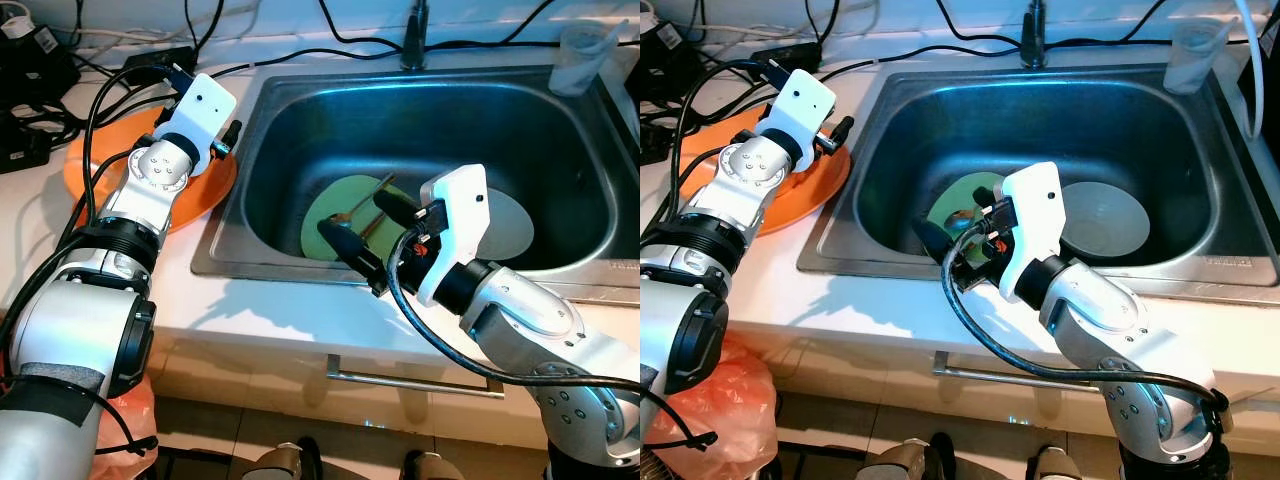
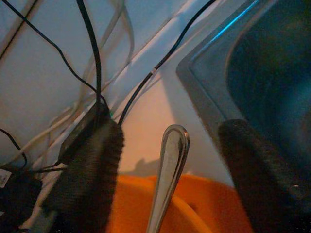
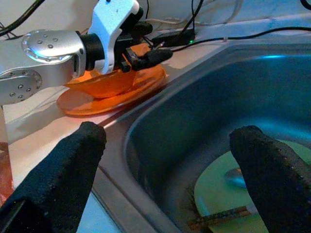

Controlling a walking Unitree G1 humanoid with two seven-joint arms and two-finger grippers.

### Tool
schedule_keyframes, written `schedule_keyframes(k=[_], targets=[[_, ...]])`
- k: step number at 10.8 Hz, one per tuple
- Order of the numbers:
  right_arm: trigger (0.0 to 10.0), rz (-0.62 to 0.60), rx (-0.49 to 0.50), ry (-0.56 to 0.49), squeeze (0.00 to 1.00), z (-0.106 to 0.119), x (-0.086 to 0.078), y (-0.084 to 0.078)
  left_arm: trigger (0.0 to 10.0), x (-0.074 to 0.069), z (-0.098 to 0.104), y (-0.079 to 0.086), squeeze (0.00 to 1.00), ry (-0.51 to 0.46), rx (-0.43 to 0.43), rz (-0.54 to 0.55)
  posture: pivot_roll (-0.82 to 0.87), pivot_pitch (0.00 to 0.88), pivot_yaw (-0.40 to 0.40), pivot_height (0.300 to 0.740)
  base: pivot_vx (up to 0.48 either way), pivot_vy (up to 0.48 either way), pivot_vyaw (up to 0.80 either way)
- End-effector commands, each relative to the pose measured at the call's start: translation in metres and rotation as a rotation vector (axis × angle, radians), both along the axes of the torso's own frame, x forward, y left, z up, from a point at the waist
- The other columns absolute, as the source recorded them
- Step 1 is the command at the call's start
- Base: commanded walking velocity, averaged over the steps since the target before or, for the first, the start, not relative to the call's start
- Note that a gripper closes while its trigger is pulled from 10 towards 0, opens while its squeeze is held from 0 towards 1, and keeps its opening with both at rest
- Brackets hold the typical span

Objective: Kitchen organization

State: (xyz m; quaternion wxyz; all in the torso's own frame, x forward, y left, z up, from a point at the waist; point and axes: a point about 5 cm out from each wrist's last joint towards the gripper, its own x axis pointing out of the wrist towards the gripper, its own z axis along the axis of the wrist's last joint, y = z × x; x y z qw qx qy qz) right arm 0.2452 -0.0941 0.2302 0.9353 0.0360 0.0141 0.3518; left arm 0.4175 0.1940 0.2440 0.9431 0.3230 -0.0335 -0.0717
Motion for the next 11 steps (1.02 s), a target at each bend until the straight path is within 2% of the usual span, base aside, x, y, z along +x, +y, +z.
schedule_keyframes(k=[1,2,5,6,7,11], targets=[[10.0,0.012,0.008,-0.004,0.00,0.002,-0.004,0.002,0.0,0.000,0.001,0.007,0.00,0.003,0.006,0.030,-0.10,0.180,0.181,0.740,0.000,0.000,0.00],[10.0,0.012,0.008,-0.004,0.00,0.002,-0.004,0.002,10.0,0.000,0.001,0.009,0.00,0.001,0.024,0.044,-0.10,0.180,0.180,0.740,0.000,0.000,0.00],[10.0,0.014,0.008,-0.001,0.00,0.002,-0.004,0.002,10.0,-0.002,0.000,0.022,0.00,0.005,0.048,0.107,-0.10,0.182,0.177,0.740,0.000,0.000,0.00],[10.0,0.014,0.008,0.000,0.00,0.002,-0.003,0.002,0.5,-0.003,-0.003,0.025,0.00,0.013,0.044,0.116,-0.10,0.182,0.177,0.740,0.000,0.000,0.00],[10.0,0.014,0.008,-0.001,0.00,0.002,-0.003,0.002,0.0,-0.003,-0.004,0.026,0.00,0.016,0.042,0.117,-0.10,0.182,0.177,0.740,0.000,0.000,0.00],[10.0,0.013,0.006,0.001,0.00,0.001,-0.002,0.002,0.0,-0.003,-0.003,0.027,0.00,0.013,0.039,0.119,-0.09,0.180,0.176,0.740,0.000,0.000,0.00]])
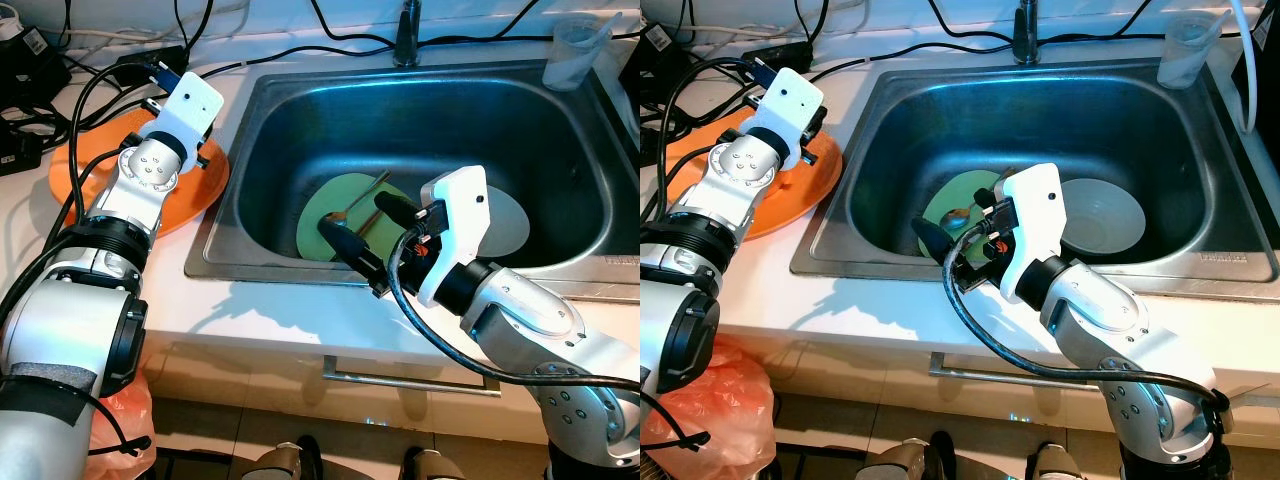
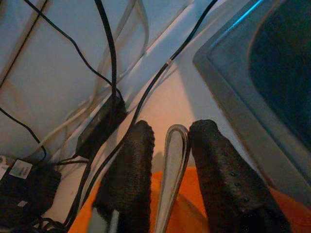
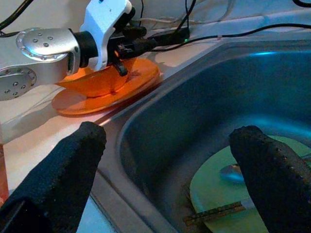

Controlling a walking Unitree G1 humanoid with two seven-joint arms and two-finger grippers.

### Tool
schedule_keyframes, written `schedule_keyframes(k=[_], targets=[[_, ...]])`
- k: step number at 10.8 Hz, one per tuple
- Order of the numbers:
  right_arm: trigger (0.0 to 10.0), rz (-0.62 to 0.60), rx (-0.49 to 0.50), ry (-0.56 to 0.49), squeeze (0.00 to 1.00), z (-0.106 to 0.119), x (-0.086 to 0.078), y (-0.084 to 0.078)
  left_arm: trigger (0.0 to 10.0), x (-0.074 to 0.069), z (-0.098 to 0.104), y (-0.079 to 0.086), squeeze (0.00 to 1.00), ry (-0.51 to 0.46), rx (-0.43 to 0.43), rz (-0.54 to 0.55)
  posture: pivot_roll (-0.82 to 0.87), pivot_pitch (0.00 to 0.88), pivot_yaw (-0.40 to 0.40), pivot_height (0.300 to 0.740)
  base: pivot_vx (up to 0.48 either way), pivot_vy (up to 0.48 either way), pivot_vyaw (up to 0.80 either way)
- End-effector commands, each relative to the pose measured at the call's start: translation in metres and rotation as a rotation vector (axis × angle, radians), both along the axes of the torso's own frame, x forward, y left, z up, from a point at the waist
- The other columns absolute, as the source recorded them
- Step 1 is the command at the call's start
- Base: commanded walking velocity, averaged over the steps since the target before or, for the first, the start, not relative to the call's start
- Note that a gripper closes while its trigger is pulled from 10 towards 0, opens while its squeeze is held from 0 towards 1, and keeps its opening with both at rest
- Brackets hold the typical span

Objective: Kitchen organization

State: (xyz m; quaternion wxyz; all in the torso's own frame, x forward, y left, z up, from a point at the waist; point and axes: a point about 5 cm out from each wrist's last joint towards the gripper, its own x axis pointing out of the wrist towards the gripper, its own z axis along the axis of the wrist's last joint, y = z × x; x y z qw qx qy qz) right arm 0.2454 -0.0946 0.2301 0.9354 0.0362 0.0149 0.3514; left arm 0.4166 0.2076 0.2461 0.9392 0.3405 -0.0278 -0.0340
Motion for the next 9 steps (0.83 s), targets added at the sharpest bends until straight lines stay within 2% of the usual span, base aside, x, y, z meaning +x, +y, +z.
schedule_keyframes(k=[1,9], targets=[[10.0,0.013,0.006,-0.001,0.00,0.0011,-0.0016,0.0019,0.0,-0.0022,-0.0050,0.0131,0.00,0.030,0.003,0.042,-0.09,0.180,0.176,0.740,0.000,0.000,0.00],[10.0,0.014,-0.001,-0.008,0.00,0.0011,0.0032,0.0005,0.0,-0.0017,0.0023,0.0126,0.00,-0.008,0.012,0.038,-0.09,0.154,0.169,0.740,0.000,0.000,0.00]])
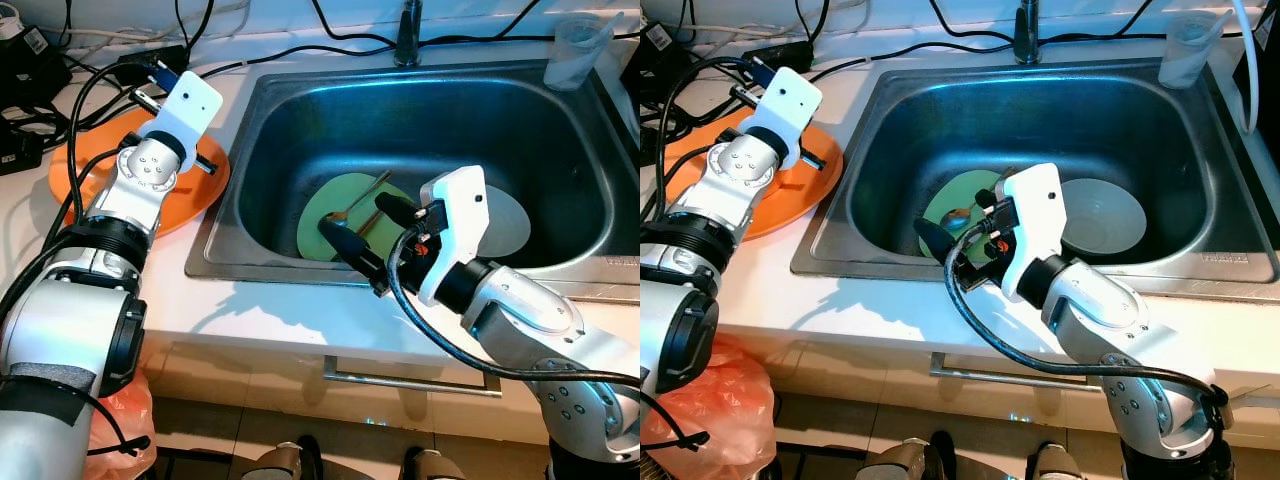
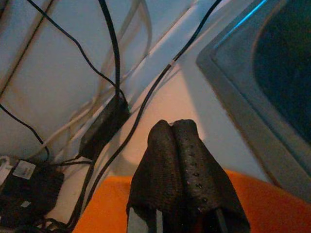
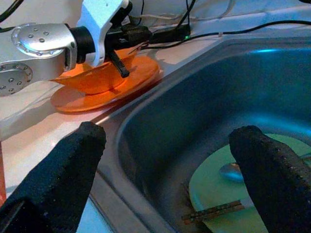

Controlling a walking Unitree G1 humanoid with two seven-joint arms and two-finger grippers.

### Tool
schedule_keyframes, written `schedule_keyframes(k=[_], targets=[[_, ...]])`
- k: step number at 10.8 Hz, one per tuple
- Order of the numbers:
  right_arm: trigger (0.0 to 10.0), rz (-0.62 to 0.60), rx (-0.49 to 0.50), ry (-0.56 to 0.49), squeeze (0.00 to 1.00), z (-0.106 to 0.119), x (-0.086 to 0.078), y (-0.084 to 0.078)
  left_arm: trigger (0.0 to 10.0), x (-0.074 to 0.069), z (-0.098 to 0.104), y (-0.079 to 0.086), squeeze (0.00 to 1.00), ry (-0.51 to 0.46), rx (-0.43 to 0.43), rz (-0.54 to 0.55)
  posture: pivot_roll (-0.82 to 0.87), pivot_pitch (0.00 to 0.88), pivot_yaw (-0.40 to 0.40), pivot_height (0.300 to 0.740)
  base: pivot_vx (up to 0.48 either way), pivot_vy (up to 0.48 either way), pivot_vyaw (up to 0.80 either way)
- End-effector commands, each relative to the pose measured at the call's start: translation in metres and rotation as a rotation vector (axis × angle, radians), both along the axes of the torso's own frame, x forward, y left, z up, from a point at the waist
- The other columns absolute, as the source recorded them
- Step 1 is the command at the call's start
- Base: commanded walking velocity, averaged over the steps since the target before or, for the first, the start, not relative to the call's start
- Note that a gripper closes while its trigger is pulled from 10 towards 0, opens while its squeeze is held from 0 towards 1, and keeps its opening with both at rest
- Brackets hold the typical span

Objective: Kitchen organization

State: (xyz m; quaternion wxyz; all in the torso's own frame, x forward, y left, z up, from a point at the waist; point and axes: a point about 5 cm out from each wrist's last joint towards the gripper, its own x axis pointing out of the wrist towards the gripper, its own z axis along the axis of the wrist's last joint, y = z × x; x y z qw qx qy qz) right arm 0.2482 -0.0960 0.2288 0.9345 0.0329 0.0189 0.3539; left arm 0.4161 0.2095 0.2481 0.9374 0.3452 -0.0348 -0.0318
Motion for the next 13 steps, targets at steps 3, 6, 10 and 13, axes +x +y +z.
schedule_keyframes(k=[3,6,10,13], targets=[[10.0,0.009,0.005,-0.015,0.00,0.002,0.003,0.001,0.0,-0.004,0.034,0.015,0.00,-0.174,0.106,0.030,-0.08,0.142,0.161,0.740,0.000,0.000,0.00],[10.0,0.024,0.007,-0.020,0.00,0.002,0.006,0.003,0.0,-0.011,0.030,0.028,0.00,-0.247,0.140,0.083,-0.06,0.134,0.147,0.740,0.000,0.000,0.00],[10.0,0.034,0.006,-0.024,0.00,0.002,0.009,0.003,0.0,-0.019,0.029,0.036,0.00,-0.349,0.165,0.115,-0.05,0.129,0.137,0.740,0.000,0.000,0.00],[10.0,0.039,0.005,-0.029,0.00,0.002,0.011,0.004,0.0,-0.027,0.050,0.032,0.00,-0.520,0.181,0.117,-0.04,0.119,0.130,0.740,0.000,0.000,0.00]])
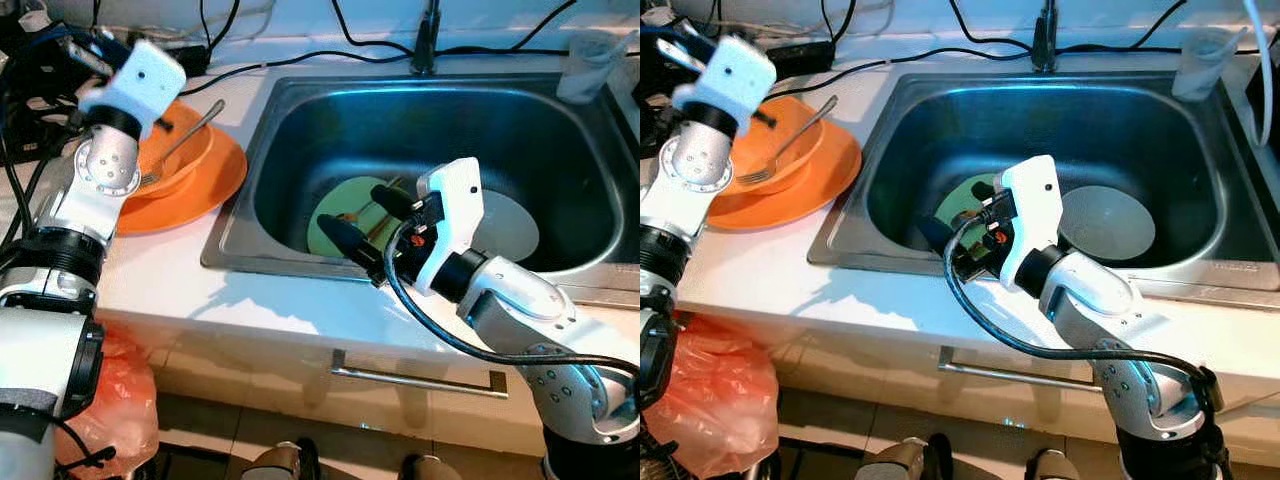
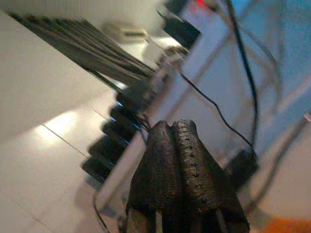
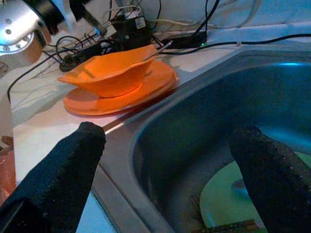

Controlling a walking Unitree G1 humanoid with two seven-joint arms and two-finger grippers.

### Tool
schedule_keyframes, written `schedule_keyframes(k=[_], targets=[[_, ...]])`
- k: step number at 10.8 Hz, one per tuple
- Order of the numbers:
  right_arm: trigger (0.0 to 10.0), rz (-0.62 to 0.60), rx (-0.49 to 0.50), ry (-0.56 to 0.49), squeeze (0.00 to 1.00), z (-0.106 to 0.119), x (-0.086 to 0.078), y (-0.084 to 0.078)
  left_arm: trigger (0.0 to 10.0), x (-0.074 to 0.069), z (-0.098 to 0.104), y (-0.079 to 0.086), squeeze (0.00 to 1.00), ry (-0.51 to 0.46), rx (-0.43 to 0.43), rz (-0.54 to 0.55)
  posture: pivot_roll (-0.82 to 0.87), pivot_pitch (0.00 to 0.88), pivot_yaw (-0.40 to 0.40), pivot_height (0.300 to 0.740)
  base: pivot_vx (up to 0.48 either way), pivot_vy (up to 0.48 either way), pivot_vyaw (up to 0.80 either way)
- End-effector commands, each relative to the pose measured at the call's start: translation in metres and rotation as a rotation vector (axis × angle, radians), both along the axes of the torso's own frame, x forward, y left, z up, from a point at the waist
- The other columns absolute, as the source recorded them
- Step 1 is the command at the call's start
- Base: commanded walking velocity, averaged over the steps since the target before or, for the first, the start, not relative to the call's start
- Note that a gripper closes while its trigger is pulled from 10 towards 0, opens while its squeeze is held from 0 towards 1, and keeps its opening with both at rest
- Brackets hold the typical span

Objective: Kitchen organization

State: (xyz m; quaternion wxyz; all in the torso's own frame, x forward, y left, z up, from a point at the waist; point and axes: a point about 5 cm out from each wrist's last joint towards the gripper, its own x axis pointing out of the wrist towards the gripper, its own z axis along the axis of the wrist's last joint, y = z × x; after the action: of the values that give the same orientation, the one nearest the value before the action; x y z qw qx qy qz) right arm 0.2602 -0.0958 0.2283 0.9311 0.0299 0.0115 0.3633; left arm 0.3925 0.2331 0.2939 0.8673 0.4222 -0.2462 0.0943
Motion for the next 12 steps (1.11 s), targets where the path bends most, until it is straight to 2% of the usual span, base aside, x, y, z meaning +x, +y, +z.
schedule_keyframes(k=[1,3,5,6,9,12], targets=[[10.0,0.024,0.006,-0.016,0.00,0.002,0.000,0.005,0.0,-0.005,0.011,0.007,0.00,-0.079,-0.004,0.029,-0.04,0.116,0.128,0.740,0.000,0.000,0.00],[10.0,0.027,0.007,-0.020,0.00,0.003,0.002,0.005,0.0,-0.008,0.020,0.005,0.00,-0.134,-0.042,0.010,-0.04,0.112,0.125,0.740,0.000,0.000,0.00],[10.0,0.030,0.007,-0.021,0.00,0.002,0.003,0.005,0.0,-0.012,0.029,-0.014,0.00,-0.217,-0.050,-0.059,-0.03,0.103,0.120,0.740,0.000,0.000,0.00],[10.0,0.032,0.008,-0.022,0.00,0.002,0.004,0.005,0.0,-0.012,0.029,-0.020,0.00,-0.222,-0.054,-0.081,-0.03,0.101,0.119,0.740,0.000,0.000,0.00],[10.0,0.073,0.025,0.010,0.00,-0.003,0.000,0.009,0.0,-0.015,0.034,-0.055,0.00,-0.261,-0.105,-0.207,-0.03,0.100,0.117,0.740,0.000,0.000,0.00],[10.0,0.094,0.025,0.015,0.00,-0.005,-0.004,0.009,0.0,-0.015,0.037,-0.073,0.00,-0.266,-0.145,-0.273,-0.05,0.099,0.130,0.740,0.000,0.000,0.00]])
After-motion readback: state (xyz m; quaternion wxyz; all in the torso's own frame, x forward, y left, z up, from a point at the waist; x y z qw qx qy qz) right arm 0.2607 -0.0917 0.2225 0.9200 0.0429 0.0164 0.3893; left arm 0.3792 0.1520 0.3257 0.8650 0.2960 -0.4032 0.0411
